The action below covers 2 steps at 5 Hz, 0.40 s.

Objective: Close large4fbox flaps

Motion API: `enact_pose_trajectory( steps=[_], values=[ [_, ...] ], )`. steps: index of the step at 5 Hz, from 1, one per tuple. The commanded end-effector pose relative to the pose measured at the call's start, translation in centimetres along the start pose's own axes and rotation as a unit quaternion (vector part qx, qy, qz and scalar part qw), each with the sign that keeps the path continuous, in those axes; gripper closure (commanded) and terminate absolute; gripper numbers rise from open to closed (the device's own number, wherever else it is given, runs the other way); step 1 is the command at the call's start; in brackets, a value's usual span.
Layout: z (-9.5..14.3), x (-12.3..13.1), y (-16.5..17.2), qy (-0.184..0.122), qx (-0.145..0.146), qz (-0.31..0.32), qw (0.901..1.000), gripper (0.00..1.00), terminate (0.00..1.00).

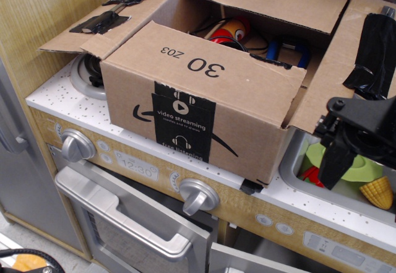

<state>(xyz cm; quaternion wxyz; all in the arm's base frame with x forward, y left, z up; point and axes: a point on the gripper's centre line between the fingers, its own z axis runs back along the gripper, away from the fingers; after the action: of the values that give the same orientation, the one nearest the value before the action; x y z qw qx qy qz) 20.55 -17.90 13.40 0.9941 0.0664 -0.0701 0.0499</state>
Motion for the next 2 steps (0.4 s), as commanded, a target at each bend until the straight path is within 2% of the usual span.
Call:
enact_pose_trajectory(
  steps=[1,2],
  values=[
    [0.0,0.0,0.0,0.0,0.0,0.0,1.0,0.0,0.0],
    [-1.8,-1.1,-0.2,-0.022,-0.028,0.011,0.9993,0.0,0.0]
  ],
)
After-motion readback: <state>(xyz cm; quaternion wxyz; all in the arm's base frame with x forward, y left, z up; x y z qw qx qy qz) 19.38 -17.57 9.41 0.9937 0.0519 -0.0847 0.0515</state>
